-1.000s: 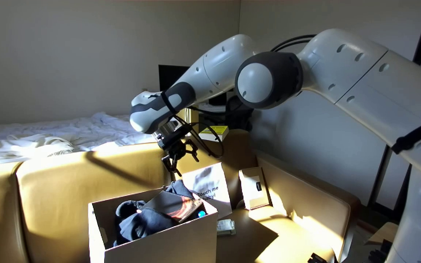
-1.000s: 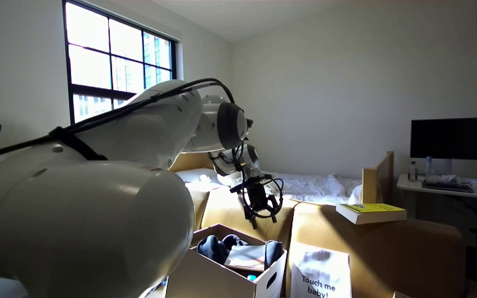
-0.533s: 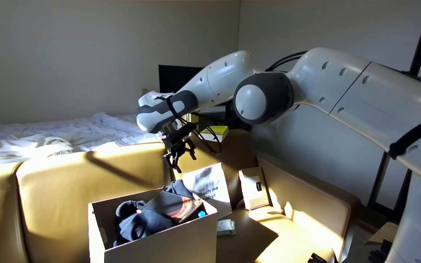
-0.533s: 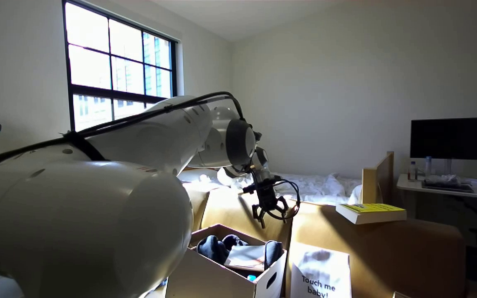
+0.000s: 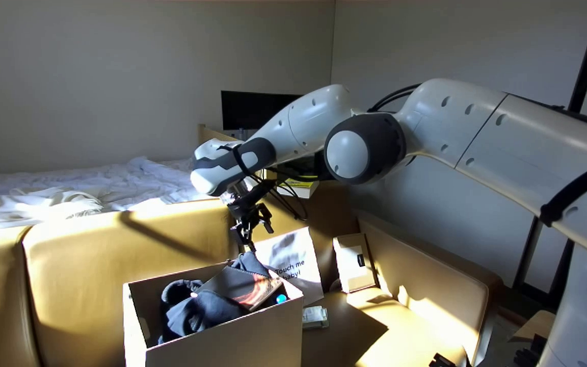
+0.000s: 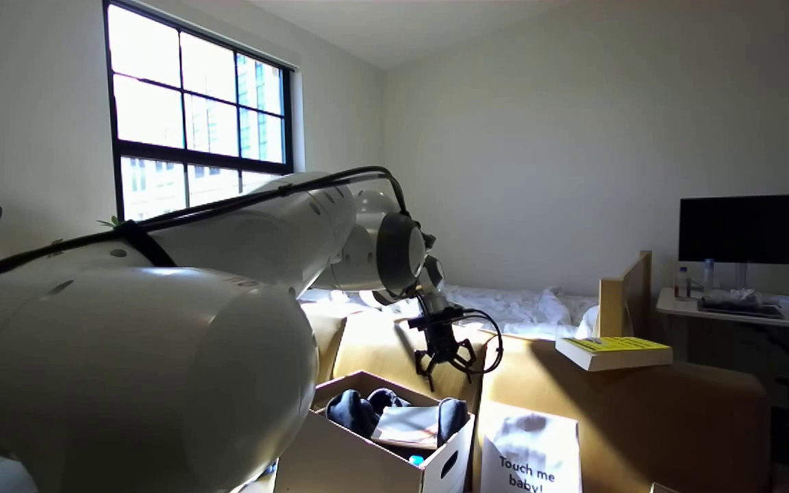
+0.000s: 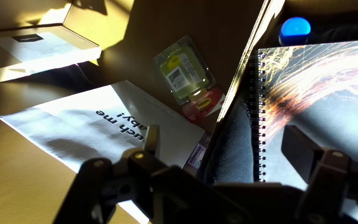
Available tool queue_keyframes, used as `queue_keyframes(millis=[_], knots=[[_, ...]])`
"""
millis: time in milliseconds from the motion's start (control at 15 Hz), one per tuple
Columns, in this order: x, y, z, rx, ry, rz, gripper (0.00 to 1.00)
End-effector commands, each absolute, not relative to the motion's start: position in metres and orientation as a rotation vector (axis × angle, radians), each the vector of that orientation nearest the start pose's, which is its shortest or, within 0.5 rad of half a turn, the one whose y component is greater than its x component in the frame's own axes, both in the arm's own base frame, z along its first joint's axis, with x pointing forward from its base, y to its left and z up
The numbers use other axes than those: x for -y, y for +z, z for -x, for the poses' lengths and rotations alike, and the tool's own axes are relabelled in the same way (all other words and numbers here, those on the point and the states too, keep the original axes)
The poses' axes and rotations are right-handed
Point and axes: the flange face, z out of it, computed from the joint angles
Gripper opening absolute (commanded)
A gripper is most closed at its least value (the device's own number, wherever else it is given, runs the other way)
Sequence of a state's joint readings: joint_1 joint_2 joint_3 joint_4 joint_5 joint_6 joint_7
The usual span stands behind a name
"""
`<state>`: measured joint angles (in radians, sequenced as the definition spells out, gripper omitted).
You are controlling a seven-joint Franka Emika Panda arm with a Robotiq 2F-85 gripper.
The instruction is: Take the book out of the box and place it on the backrest of the sofa
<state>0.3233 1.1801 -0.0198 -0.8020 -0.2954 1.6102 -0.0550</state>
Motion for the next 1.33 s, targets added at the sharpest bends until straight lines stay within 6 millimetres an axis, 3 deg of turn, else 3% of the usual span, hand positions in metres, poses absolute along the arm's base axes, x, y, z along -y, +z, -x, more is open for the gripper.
queue_keyframes(millis=[0,133,267,600,733,867,1133,1267], knots=[[-0.182,0.136,-0.735,0.999,0.625,3.192,1.0],[-0.188,0.121,-0.732,1.154,0.658,3.108,1.0],[-0.21,0.122,-0.721,1.314,0.724,3.033,1.0],[-0.279,0.17,-0.695,1.63,0.831,3.066,1.0],[-0.281,0.184,-0.697,1.677,0.83,3.01,1.0],[-0.271,0.188,-0.706,1.779,0.797,2.884,1.0],[-0.237,0.163,-0.725,2.027,0.757,2.625,1.0],[-0.229,0.142,-0.722,2.097,0.819,2.48,1.0]])
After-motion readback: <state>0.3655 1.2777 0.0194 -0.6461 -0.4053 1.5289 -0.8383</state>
